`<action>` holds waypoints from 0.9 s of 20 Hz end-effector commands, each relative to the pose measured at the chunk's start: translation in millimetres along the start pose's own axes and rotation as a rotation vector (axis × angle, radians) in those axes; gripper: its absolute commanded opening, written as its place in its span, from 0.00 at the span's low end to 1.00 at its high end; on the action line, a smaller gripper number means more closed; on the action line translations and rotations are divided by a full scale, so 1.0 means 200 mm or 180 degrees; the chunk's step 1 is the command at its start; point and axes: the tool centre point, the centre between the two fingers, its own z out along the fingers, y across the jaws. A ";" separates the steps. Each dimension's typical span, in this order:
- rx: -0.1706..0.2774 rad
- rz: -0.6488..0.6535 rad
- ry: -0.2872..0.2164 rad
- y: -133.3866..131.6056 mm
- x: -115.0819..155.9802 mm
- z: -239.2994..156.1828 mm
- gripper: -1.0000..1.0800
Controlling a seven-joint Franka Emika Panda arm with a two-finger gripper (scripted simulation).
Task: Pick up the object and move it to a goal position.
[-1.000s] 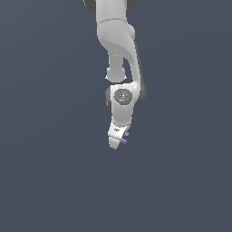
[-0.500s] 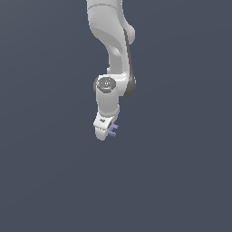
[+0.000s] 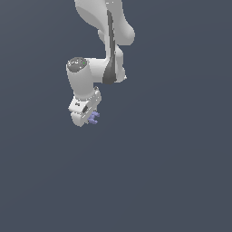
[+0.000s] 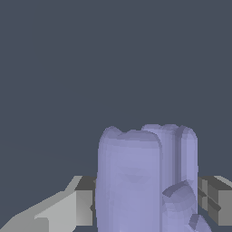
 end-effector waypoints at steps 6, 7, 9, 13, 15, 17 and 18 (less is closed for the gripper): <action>0.0002 -0.0004 0.0006 0.00 -0.35 -0.17 0.00; 0.0002 -0.0004 0.0007 0.00 -0.38 -0.19 0.00; 0.0002 -0.0004 0.0007 0.00 -0.45 -0.22 0.00; 0.0002 -0.0004 0.0007 0.00 -0.54 -0.26 0.00; 0.0002 -0.0004 0.0007 0.01 -0.58 -0.28 0.00; 0.0003 -0.0004 0.0004 0.01 -0.59 -0.29 0.00; 0.0003 -0.0004 0.0004 0.01 -0.60 -0.29 0.00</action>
